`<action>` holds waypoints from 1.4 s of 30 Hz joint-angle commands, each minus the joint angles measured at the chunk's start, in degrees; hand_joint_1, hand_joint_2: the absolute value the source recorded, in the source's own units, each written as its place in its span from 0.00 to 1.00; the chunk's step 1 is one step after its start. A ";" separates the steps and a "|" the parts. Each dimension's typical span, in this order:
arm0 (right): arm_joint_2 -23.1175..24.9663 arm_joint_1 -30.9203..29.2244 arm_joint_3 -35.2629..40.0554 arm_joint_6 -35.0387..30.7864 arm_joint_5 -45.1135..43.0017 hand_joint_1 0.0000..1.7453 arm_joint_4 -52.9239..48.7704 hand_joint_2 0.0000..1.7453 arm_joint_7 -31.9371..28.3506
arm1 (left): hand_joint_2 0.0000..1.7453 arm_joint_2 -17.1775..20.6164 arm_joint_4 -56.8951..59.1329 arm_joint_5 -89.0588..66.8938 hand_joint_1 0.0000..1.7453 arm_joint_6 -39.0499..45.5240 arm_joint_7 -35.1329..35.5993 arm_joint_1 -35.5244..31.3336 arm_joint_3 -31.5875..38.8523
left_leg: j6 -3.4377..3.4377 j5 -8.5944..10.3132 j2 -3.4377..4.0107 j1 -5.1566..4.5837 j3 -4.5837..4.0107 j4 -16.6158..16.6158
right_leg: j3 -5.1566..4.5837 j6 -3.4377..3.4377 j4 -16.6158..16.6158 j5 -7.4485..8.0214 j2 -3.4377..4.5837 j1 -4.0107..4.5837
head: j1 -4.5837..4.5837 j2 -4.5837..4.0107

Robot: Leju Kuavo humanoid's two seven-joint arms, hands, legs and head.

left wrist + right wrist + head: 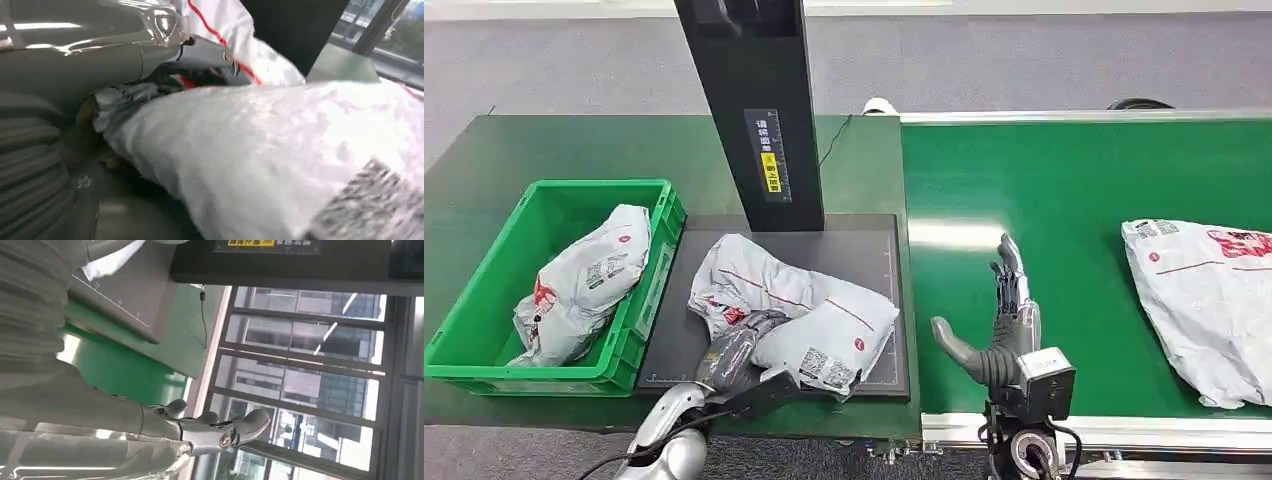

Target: Moved the parcel from conveyor to table for the left to box.

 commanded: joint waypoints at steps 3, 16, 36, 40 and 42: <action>0.31 0.62 -1.55 -0.40 -0.27 0.00 -0.82 1.00 0.30 | 1.00 -0.17 0.65 3.43 1.00 2.54 -2.18 1.14 2.08 | 0.05 0.01 0.21 0.05 -0.01 -0.07 | -0.01 -0.04 -0.16 0.09 0.07 0.07 | 0.00 0.00; 0.05 0.27 -1.68 -0.32 -0.48 0.00 -0.32 1.00 0.59 | 1.00 -0.18 -1.98 6.91 1.00 7.34 -4.91 2.38 4.04 | 0.02 -0.01 0.12 0.00 -0.06 -0.02 | -0.11 -0.02 -0.05 0.03 0.06 0.02 | 0.00 0.00; -1.15 0.00 -0.75 -1.56 -4.35 0.00 1.21 1.00 -0.67 | 1.00 -0.57 -24.61 7.47 1.00 39.69 -30.78 5.79 6.90 | 0.03 0.01 0.17 0.05 -0.22 -0.01 | -0.23 -0.03 -0.08 0.07 0.06 0.07 | 0.00 0.00; -0.56 0.21 -0.47 -2.43 -4.60 0.00 0.62 1.00 -0.71 | 1.00 -2.37 -31.26 3.69 1.00 39.69 -30.78 3.92 13.46 | 0.01 -0.02 0.13 0.08 -0.35 0.10 | -0.35 -0.03 0.01 0.04 0.04 0.10 | 0.00 0.00; -0.33 0.91 -0.68 -2.89 -4.52 0.00 -0.13 1.00 -0.59 | 1.00 -4.35 -32.19 0.76 1.00 39.69 -30.78 3.42 17.45 | 0.01 -0.03 0.12 0.08 -0.34 0.10 | -0.34 -0.03 0.02 0.02 0.03 0.10 | 0.00 0.00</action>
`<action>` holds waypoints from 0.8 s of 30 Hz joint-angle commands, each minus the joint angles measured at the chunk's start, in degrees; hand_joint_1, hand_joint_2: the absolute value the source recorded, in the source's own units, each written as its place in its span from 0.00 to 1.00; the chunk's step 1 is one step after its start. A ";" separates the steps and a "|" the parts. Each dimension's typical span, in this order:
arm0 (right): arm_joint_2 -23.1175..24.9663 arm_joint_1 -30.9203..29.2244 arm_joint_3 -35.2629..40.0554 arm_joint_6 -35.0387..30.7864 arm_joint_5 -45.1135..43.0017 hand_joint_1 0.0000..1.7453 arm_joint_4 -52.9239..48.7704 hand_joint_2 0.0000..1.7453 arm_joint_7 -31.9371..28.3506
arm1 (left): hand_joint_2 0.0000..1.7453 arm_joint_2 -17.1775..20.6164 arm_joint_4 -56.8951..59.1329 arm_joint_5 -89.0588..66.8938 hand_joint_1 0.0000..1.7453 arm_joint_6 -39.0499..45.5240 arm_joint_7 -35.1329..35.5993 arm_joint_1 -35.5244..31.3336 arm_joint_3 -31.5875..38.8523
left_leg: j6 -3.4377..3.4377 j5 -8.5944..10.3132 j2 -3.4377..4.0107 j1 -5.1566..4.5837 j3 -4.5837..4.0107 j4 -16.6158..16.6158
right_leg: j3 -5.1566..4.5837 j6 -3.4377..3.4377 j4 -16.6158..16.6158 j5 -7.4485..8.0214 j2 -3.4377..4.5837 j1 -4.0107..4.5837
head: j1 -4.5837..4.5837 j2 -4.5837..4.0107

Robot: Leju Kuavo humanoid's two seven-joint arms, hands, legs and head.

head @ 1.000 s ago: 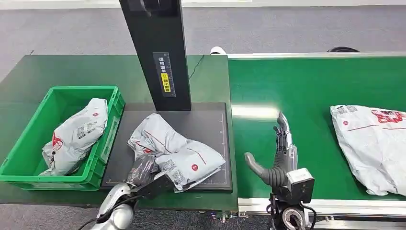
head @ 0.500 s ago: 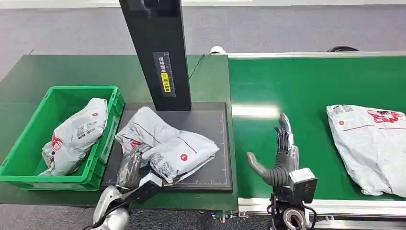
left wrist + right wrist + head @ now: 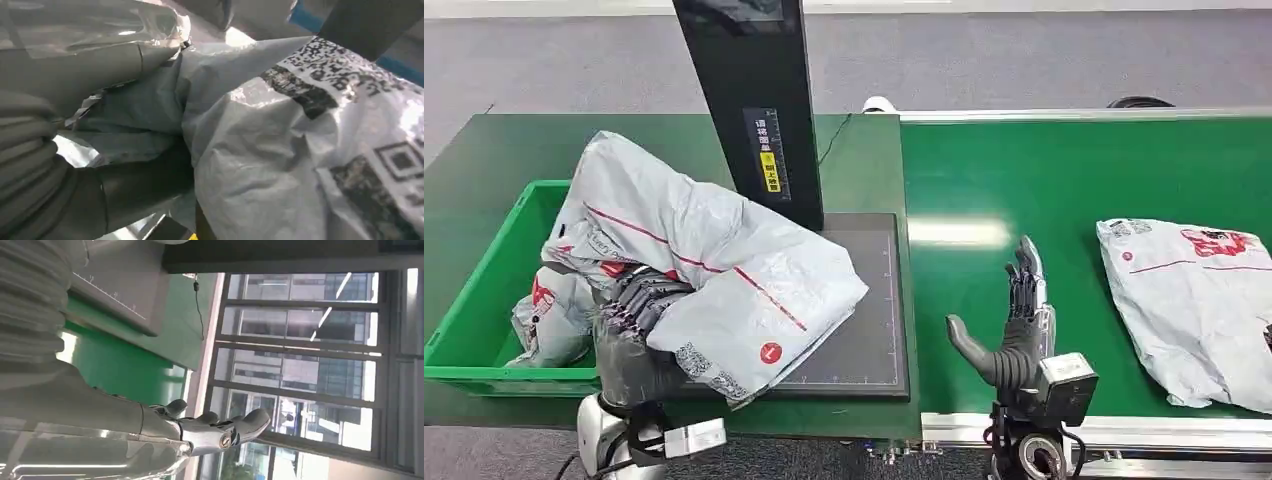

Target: Moved the parcel from conveyor to table for the left to box.

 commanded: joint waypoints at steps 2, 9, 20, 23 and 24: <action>-0.27 0.03 0.11 -1.38 -0.47 0.00 0.97 1.00 0.04 | 1.00 -4.33 -8.00 -5.83 1.00 0.92 -0.64 -2.43 12.32 | 0.01 -0.01 0.07 0.04 -0.04 0.03 | -0.03 -0.03 -0.01 0.02 0.01 0.05 | 0.00 0.00; 1.69 2.16 -1.70 -0.97 2.38 0.00 -3.44 1.00 2.11 | 1.00 1.94 16.33 -15.99 1.00 -0.51 23.78 -15.35 25.13 | -0.02 0.14 -0.15 0.00 0.05 -0.11 | 0.08 -0.07 -0.07 0.05 -0.25 0.02 | 0.04 0.00; 2.80 0.02 -5.02 2.85 4.78 0.00 -2.39 1.00 2.50 | 1.00 8.40 35.28 -18.51 1.00 -17.85 43.41 -22.19 35.37 | -0.07 0.10 0.26 0.10 0.14 -0.07 | 0.03 -0.10 0.03 0.06 0.20 0.14 | 0.02 0.00; 2.94 0.28 -5.21 3.15 4.97 0.00 -2.66 1.00 2.39 | 1.00 8.89 37.55 -18.05 1.00 -16.30 42.52 -22.58 36.63 | -0.08 0.10 0.29 0.10 0.06 -0.07 | -0.01 -0.11 0.03 0.08 0.22 0.13 | 0.02 0.00; 2.94 0.27 -5.15 3.21 5.03 0.00 -2.68 1.00 2.41 | 1.00 8.90 37.72 -18.11 1.00 -16.48 42.99 -22.54 37.00 | -0.08 0.10 0.36 0.15 0.06 -0.07 | -0.02 -0.13 -0.01 0.12 0.25 0.19 | 0.02 0.00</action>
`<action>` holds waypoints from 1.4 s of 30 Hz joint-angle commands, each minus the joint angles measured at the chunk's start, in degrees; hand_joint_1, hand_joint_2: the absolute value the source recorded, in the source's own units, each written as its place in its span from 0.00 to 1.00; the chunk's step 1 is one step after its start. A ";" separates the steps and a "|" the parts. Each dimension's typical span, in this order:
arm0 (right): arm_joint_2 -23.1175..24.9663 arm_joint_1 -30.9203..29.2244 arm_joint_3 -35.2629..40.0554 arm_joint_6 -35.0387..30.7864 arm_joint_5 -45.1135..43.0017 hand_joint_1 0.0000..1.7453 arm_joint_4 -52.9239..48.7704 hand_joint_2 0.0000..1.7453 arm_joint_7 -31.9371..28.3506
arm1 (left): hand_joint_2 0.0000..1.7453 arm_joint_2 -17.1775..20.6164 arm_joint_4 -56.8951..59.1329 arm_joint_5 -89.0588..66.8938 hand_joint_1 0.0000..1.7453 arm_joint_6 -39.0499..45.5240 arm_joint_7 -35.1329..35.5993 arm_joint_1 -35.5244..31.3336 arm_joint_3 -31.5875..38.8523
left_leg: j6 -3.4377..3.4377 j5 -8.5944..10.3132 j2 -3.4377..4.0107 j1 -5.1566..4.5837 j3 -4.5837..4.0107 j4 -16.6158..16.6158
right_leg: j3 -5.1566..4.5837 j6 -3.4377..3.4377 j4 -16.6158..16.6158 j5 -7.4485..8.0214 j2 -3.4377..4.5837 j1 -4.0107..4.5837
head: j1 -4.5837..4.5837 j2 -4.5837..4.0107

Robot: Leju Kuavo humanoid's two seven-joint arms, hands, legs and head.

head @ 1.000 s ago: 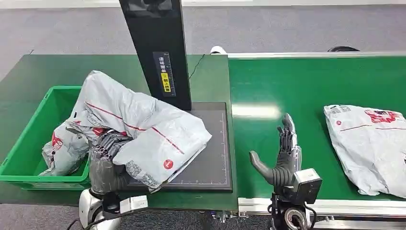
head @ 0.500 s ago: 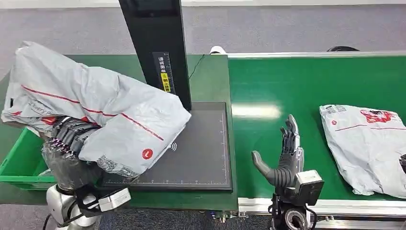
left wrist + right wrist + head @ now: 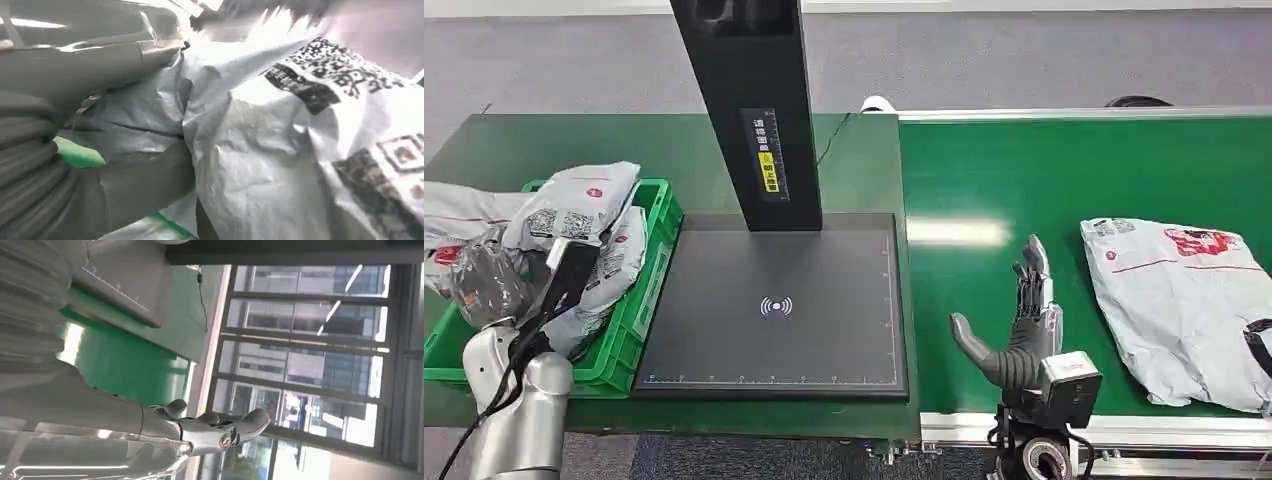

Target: Moved the parcel from conveyor to table for the left to box.

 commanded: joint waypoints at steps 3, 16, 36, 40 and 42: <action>0.70 -1.32 -2.73 1.16 0.81 0.00 1.30 1.00 -0.24 | 1.00 3.20 19.15 2.25 1.00 -2.87 1.35 -6.64 9.28 | 0.02 0.04 0.03 0.01 0.04 -0.04 | 0.02 -0.03 -0.05 0.03 -0.04 0.03 | 0.00 0.00; 0.13 -1.03 -1.96 0.92 0.59 0.00 1.17 1.00 0.31 | 1.00 4.91 29.12 36.85 1.00 -25.71 -13.24 -9.60 9.17 | 0.03 0.07 -0.10 -0.06 0.14 -0.07 | 0.18 -0.02 -0.05 0.03 -0.13 -0.04 | -0.04 0.00; 0.07 -0.49 -1.78 0.17 -0.16 0.00 1.63 1.00 0.53 | 1.00 -2.05 -0.01 67.45 0.00 -35.92 -22.18 1.06 -2.80 | 0.13 0.21 -0.63 -0.04 0.14 0.06 | 0.43 0.04 -0.12 0.04 -0.71 -0.02 | 0.04 0.00; 0.13 -0.98 -1.51 0.35 -0.05 0.00 2.13 1.00 0.43 | 1.00 -2.13 -2.82 66.11 0.00 -31.30 -23.27 2.47 -3.68 | 0.11 0.18 -0.48 -0.05 -0.02 0.07 | 0.21 0.02 -0.11 0.04 -0.62 -0.04 | 0.02 0.00; -0.01 -1.22 -1.47 0.36 -0.04 0.00 2.19 1.00 0.41 | 1.00 -2.13 -3.46 65.08 0.00 -29.85 -23.44 3.00 -4.33 | 0.09 0.18 -0.46 -0.07 -0.09 0.07 | 0.11 0.03 -0.07 0.04 -0.56 -0.07 | 0.00 0.00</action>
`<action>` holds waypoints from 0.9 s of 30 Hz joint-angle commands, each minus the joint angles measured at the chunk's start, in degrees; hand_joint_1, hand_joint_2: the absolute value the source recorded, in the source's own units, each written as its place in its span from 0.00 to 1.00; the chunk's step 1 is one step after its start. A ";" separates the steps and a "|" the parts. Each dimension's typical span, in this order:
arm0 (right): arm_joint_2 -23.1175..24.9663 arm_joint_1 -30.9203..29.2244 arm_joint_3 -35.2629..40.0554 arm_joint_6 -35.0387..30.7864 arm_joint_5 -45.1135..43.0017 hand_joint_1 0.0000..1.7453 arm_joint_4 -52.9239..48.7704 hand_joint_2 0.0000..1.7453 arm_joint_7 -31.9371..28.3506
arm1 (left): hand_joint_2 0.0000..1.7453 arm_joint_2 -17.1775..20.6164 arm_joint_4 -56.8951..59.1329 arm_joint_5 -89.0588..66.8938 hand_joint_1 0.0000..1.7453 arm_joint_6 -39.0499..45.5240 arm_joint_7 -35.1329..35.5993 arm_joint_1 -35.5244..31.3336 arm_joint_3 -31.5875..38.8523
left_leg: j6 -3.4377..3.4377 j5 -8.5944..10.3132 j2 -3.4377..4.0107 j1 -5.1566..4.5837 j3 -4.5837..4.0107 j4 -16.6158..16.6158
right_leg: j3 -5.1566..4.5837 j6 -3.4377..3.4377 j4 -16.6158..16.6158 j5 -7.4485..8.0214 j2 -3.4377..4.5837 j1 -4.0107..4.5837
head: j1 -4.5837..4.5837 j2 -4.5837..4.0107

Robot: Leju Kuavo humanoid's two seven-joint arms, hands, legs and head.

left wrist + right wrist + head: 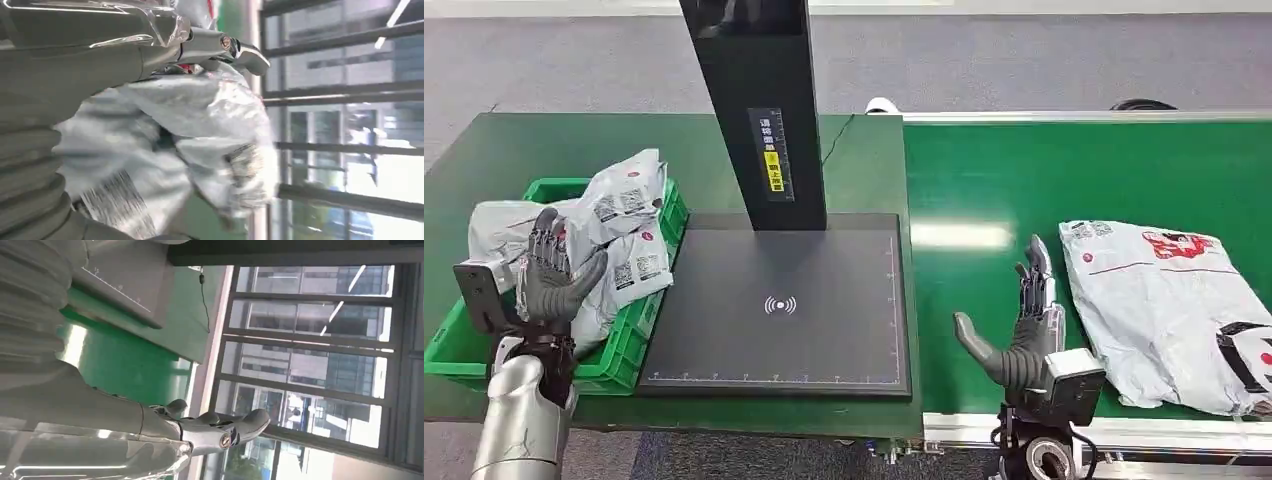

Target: Moved the parcel from conveyor to table for the left to box.

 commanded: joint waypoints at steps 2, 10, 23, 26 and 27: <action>-0.61 -0.96 -0.28 -0.12 -0.34 0.00 1.90 1.00 -0.33 | 1.00 -2.71 -9.81 -4.37 0.00 8.69 -1.90 3.84 -4.46 | 0.02 -0.01 0.10 0.04 -0.05 -0.03 | -0.04 -0.03 -0.07 0.02 0.00 0.06 | 0.00 0.00; -0.34 -1.47 -0.15 0.14 -0.24 0.00 2.36 1.00 -0.36 | 1.00 -5.04 -17.61 -11.13 0.00 25.38 -7.97 7.11 -4.40 | 0.04 -0.03 0.30 0.06 -0.13 -0.02 | -0.14 -0.01 -0.06 0.05 0.16 0.09 | 0.00 0.00; -0.88 -1.56 0.96 -0.03 -0.71 0.00 3.33 1.00 -1.12 | 1.00 -7.77 -29.62 -11.11 0.00 40.71 -19.30 15.41 -9.66 | 0.04 -0.06 0.35 0.09 -0.12 -0.04 | -0.13 -0.03 -0.11 0.07 0.21 0.12 | 0.00 0.00; -1.56 -1.53 1.23 -0.24 -1.08 0.00 3.38 1.00 -1.48 | 1.00 -6.57 -33.69 -6.69 0.00 34.50 -19.30 17.82 -14.78 | 0.06 -0.10 0.34 0.07 -0.10 -0.04 | -0.10 -0.01 -0.10 0.03 0.21 0.10 | 0.00 0.00; -1.68 -1.52 1.23 -0.13 -1.21 0.00 3.30 1.00 -1.62 | 1.00 -6.13 -34.69 -4.71 0.00 30.55 -18.98 18.68 -16.37 | 0.04 -0.10 0.30 0.06 -0.10 -0.03 | -0.12 -0.01 -0.08 0.01 0.19 0.09 | 0.00 0.00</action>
